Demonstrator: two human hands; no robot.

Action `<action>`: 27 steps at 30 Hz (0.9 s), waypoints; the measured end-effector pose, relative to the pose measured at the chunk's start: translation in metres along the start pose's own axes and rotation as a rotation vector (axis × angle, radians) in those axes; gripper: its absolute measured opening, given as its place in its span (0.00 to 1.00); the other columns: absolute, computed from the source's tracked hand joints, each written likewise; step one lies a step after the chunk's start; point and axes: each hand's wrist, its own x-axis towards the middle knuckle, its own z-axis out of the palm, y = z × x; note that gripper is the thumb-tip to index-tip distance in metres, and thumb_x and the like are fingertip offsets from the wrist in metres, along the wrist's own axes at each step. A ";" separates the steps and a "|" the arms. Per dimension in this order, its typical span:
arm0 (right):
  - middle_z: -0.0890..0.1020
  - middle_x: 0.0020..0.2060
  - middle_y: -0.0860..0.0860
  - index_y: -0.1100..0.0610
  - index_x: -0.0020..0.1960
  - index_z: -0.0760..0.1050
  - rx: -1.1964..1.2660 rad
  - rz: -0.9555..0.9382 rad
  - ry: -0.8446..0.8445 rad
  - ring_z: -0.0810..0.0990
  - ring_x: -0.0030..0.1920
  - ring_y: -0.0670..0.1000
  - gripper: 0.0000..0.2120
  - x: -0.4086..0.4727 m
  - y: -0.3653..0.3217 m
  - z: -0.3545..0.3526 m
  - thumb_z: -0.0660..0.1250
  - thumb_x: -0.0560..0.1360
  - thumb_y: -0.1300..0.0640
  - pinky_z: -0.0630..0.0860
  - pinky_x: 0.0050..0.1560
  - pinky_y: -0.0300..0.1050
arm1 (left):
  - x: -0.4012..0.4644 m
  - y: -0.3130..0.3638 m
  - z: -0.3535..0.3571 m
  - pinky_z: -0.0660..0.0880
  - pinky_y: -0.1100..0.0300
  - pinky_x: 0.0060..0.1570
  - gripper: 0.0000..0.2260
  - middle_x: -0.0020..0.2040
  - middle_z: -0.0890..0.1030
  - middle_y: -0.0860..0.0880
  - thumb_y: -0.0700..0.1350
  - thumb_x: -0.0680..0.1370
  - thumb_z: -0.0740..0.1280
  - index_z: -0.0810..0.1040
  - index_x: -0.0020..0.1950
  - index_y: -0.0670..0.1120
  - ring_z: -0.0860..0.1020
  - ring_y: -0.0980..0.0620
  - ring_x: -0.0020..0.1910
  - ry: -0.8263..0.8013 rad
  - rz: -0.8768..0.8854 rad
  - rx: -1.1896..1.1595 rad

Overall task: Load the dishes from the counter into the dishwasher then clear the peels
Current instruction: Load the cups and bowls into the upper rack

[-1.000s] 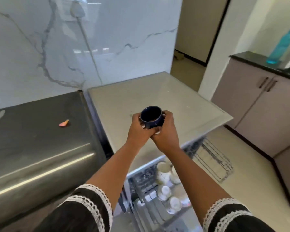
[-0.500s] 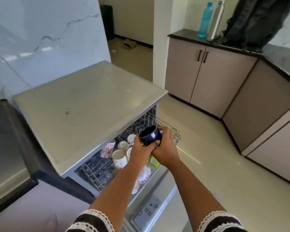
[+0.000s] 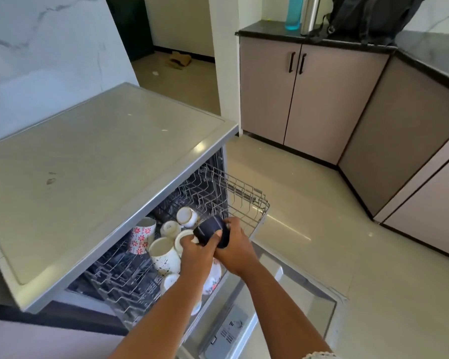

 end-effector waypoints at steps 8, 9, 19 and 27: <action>0.78 0.56 0.50 0.51 0.69 0.67 0.045 -0.079 -0.058 0.78 0.54 0.51 0.30 0.065 0.002 0.050 0.73 0.70 0.50 0.72 0.46 0.37 | 0.077 -0.008 -0.028 0.78 0.48 0.53 0.20 0.46 0.82 0.44 0.58 0.74 0.70 0.74 0.54 0.44 0.81 0.44 0.47 0.091 -0.041 0.021; 0.78 0.57 0.52 0.52 0.69 0.67 0.009 -0.094 -0.054 0.78 0.55 0.53 0.31 0.076 0.001 0.057 0.73 0.70 0.49 0.72 0.47 0.39 | 0.084 -0.008 -0.033 0.78 0.50 0.51 0.18 0.45 0.81 0.45 0.59 0.75 0.69 0.75 0.52 0.44 0.80 0.44 0.47 0.109 -0.020 0.057; 0.83 0.52 0.55 0.56 0.60 0.79 -0.354 -0.215 -0.089 0.82 0.52 0.54 0.18 0.203 -0.010 0.094 0.73 0.73 0.49 0.73 0.48 0.39 | 0.177 -0.008 -0.052 0.83 0.54 0.41 0.11 0.52 0.82 0.45 0.54 0.79 0.65 0.78 0.53 0.48 0.83 0.48 0.46 0.161 0.146 -0.077; 0.83 0.51 0.59 0.62 0.60 0.77 -0.315 -0.238 -0.103 0.83 0.50 0.57 0.26 0.266 -0.030 0.119 0.72 0.72 0.43 0.80 0.54 0.51 | 0.230 0.016 -0.069 0.75 0.49 0.56 0.08 0.61 0.76 0.39 0.36 0.82 0.59 0.75 0.58 0.37 0.73 0.40 0.65 0.018 0.045 -0.204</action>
